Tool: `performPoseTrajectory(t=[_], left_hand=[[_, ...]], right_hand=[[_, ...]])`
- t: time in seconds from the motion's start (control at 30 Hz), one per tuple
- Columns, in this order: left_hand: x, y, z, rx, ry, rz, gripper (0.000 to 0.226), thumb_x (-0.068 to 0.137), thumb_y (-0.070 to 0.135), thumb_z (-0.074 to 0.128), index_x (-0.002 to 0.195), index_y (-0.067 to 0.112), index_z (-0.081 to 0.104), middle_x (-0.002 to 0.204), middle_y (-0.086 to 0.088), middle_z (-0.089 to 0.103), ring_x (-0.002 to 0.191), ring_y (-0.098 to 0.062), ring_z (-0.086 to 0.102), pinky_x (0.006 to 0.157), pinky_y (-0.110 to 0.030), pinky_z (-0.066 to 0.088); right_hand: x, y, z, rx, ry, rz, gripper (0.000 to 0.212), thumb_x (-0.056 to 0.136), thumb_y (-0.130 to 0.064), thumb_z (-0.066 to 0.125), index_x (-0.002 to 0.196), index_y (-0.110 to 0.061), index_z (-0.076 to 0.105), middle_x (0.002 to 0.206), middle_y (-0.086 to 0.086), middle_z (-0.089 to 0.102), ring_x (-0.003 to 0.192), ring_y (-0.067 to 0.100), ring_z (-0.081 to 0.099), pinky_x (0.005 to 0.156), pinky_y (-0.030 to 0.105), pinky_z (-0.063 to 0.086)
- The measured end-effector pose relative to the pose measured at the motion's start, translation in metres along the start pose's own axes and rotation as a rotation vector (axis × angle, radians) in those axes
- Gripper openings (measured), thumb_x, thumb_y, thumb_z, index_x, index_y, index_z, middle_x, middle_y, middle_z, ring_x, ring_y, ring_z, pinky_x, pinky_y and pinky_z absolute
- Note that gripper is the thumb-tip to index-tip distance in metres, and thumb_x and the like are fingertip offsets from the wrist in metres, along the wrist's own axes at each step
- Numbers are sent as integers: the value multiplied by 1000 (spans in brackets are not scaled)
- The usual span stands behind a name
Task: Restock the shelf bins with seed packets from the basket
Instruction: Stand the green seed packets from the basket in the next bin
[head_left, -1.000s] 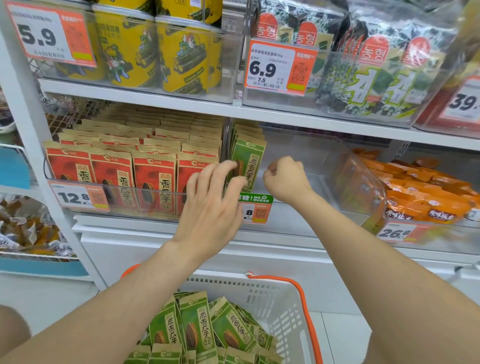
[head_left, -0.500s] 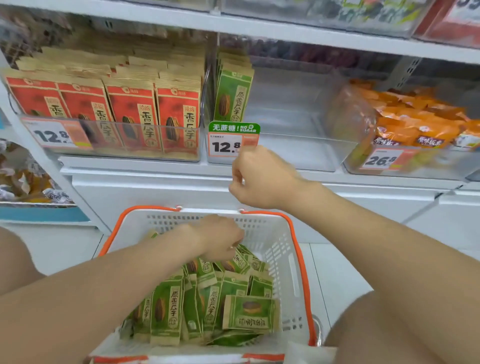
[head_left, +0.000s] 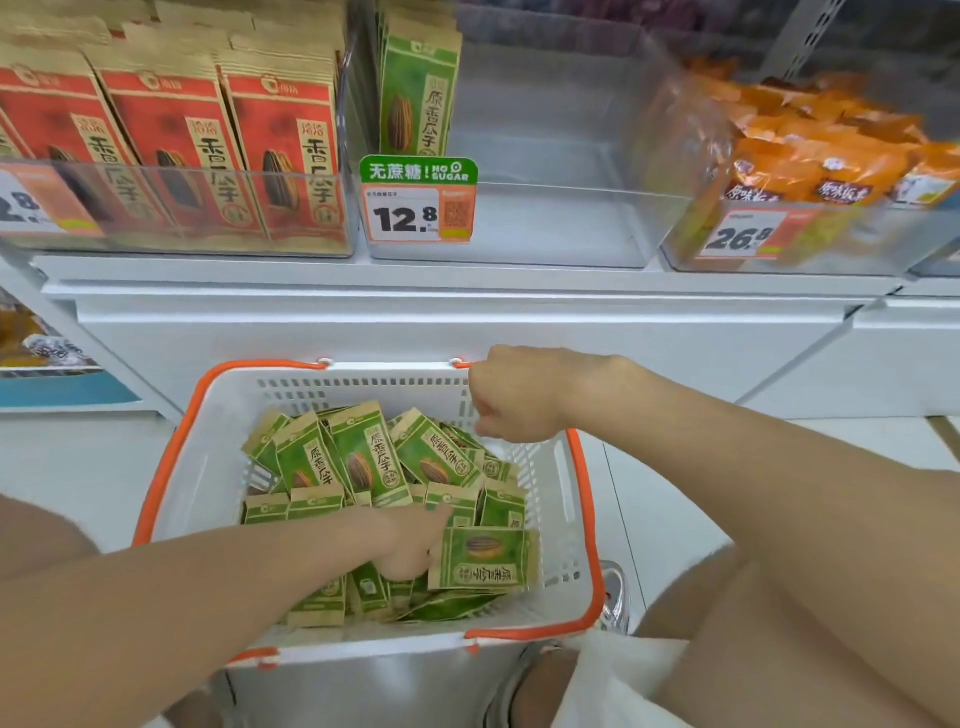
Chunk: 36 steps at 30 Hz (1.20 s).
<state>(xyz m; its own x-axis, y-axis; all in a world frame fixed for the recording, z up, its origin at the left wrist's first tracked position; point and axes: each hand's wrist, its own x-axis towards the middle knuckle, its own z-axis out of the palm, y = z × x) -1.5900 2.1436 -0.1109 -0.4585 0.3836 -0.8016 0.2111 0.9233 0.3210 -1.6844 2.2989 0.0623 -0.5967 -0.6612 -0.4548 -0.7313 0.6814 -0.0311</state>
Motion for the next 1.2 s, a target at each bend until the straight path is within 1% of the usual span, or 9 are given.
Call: performPoseTrajectory(t=[0.1, 0.27, 0.37, 0.6, 0.7, 0.8, 0.93, 1.1, 1.2], left_hand=[[0, 6, 3, -82, -41, -11, 74, 109, 9, 47, 166, 14, -1, 87, -4, 51, 67, -15, 48, 55, -26, 41], [3, 12, 11, -229, 11, 20, 61, 106, 2, 47, 162, 12, 26, 90, 0, 55, 75, -13, 53, 61, -22, 42], [4, 12, 12, -321, 126, 55, 39, 106, 7, 52, 146, 8, 54, 106, 0, 63, 93, -13, 61, 69, -11, 44], [-7, 25, -21, -454, 380, 148, 13, 95, 18, 67, 96, 12, 78, 81, 0, 75, 66, -2, 63, 61, -14, 47], [-24, 27, -50, -444, 594, 179, 11, 86, 27, 80, 78, 20, 77, 73, 9, 73, 64, -1, 64, 60, -14, 48], [-41, 22, -82, -452, 707, 206, 14, 78, 10, 82, 77, 20, 72, 74, 8, 69, 62, -2, 61, 57, -15, 46], [-64, 16, -117, -560, 818, 265, 25, 80, -3, 71, 76, 20, 65, 73, 15, 64, 54, -2, 55, 54, -17, 44], [-79, 5, -136, -785, 933, 387, 31, 90, -2, 66, 96, 26, 54, 102, -3, 63, 67, -17, 59, 59, -27, 47], [-80, 4, -135, -1022, 1161, 269, 30, 93, 11, 73, 105, 29, 53, 101, -4, 65, 78, -19, 65, 66, -33, 49]], right_hand=[[-1, -1, -2, -17, -1, -2, 39, 103, -18, 53, 65, -13, 44, 69, 4, 46, 59, 25, 49, 62, 40, 54], [1, -4, -10, -23, 30, 15, 35, 97, -9, 53, 64, -13, 41, 69, 6, 43, 63, 30, 50, 59, 38, 49], [4, -3, -11, -28, 29, 16, 31, 95, -8, 53, 66, -13, 42, 72, 6, 43, 65, 31, 52, 58, 35, 44], [5, 3, -10, -94, -52, 30, 38, 99, -3, 54, 66, -12, 40, 73, 5, 42, 60, 28, 43, 58, 34, 37], [3, 10, -11, -81, -139, 107, 28, 91, 10, 46, 101, -6, 67, 99, 16, 61, 74, 40, 59, 58, 32, 35], [0, 17, -12, -96, -245, 144, 30, 95, 4, 49, 120, -8, 60, 116, 13, 63, 68, 22, 54, 54, 28, 38], [8, 31, -7, -2, -302, 168, 62, 96, -31, 70, 151, -20, 43, 138, 4, 59, 116, 28, 63, 86, 38, 54], [11, 38, -20, 297, -163, 75, 20, 102, -34, 66, 108, -15, 65, 102, 3, 72, 89, 21, 65, 75, 33, 53], [7, 34, -25, 690, -90, 32, 3, 104, -26, 64, 105, -28, 63, 99, -2, 76, 88, 20, 75, 76, 34, 62]])
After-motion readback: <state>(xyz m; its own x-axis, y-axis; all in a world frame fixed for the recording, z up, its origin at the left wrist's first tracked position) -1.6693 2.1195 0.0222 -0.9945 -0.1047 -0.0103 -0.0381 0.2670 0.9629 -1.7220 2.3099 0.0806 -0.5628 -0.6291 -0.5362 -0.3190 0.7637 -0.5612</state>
